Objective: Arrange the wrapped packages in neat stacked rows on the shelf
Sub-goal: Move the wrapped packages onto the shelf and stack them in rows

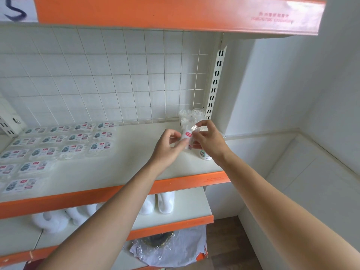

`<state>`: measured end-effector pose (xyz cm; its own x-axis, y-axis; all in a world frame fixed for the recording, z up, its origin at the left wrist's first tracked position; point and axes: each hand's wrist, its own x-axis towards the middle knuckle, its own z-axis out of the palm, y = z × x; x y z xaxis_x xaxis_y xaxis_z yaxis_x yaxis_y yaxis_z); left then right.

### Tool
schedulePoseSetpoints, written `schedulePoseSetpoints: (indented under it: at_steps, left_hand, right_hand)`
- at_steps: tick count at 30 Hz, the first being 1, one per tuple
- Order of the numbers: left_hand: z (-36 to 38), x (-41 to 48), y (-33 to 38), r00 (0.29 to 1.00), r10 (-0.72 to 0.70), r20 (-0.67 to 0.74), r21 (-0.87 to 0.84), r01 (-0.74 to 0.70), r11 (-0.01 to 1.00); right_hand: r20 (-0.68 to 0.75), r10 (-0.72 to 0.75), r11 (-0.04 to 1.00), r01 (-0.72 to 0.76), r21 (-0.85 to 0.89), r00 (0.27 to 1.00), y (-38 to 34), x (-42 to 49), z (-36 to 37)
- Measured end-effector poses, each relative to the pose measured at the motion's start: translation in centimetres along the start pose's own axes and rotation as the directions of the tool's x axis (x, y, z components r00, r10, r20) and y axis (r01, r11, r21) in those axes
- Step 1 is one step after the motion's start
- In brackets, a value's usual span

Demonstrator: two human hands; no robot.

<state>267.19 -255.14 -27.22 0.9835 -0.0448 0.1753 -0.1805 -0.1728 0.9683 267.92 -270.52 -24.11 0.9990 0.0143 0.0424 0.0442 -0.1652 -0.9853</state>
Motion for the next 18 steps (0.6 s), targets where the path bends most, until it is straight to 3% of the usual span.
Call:
schedulePoseSetpoints:
  at_steps: [4, 9, 13, 16, 18]
  left_hand:
    - [0.0, -0.1, 0.1, 0.999, -0.01, 0.036, -0.018, 0.01, 1.0]
    - [0.2, -0.5, 0.6, 0.993, -0.032, 0.117, -0.086, 0.042, 0.995]
    - [0.5, -0.2, 0.0, 0.988, 0.016, 0.155, 0.163, -0.042, 0.986]
    - [1.3, -0.2, -0.9, 0.99, 0.046, 0.131, 0.326, -0.087, 0.941]
    - [1.8, -0.4, -1.5, 0.988, 0.056, 0.146, 0.441, -0.116, 0.89]
  right_hand:
    - [0.037, -0.021, 1.0, 0.022, -0.022, 0.999, 0.3, -0.3, -0.8]
    - [0.062, -0.076, 0.979, 0.086, -0.187, 0.995, 0.3, -0.9, -1.6]
    - [0.136, -0.187, 0.905, 0.224, -0.362, 0.973, 0.8, -1.3, -2.4]
    - [0.051, -0.341, 0.753, 0.305, -0.583, 0.939, 2.1, -1.3, -3.3]
    - [-0.018, -0.373, 0.67, 0.256, -0.696, 0.928, 2.9, -1.4, -4.0]
